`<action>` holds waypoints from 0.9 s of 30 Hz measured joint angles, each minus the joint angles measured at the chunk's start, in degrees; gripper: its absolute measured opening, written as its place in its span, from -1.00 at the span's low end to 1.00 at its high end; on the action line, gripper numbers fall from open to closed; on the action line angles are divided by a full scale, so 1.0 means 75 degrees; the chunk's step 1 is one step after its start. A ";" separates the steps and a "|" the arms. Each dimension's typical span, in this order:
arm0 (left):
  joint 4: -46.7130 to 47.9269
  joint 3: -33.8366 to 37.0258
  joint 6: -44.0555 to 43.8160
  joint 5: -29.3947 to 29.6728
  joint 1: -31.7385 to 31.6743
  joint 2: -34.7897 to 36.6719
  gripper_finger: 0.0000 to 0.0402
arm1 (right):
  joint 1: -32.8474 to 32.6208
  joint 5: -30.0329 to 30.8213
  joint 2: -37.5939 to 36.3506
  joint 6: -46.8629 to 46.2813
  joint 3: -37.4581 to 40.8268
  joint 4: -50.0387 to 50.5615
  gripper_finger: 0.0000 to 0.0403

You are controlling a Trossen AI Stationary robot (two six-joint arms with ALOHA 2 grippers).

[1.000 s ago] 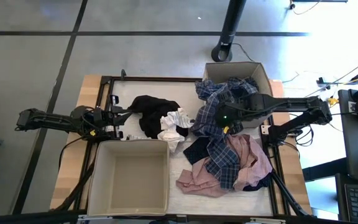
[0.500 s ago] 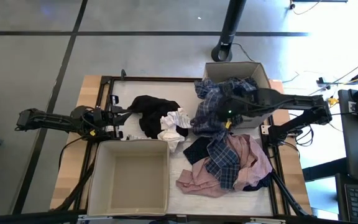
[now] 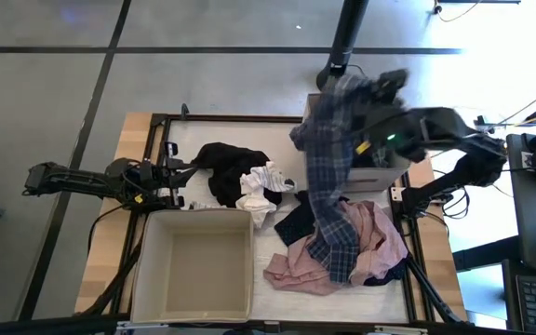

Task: Sort clothes
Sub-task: Put the blue checkered polo shirt into the right laundry organizer

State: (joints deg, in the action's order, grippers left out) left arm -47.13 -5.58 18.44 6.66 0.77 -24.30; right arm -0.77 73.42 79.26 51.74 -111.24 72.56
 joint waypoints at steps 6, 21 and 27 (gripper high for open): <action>-0.0006 0.0000 0.0000 0.0002 -0.0002 0.0001 -0.85 | 0.0663 0.0678 -0.0003 0.0906 -0.1783 -0.0011 -0.95; -0.0009 0.0000 0.0064 0.0001 0.0001 0.0001 -0.85 | 0.2880 -0.1647 0.0039 -0.0765 -0.2520 0.1475 -0.94; -0.0009 0.0000 0.0076 0.0001 -0.0002 -0.0002 -0.85 | 0.3463 -0.3174 0.0056 -0.1706 -0.0993 0.1809 -0.94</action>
State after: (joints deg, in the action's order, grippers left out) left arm -47.20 -5.58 19.00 6.68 0.75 -24.32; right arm 25.20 49.61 79.68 38.95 -118.69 86.13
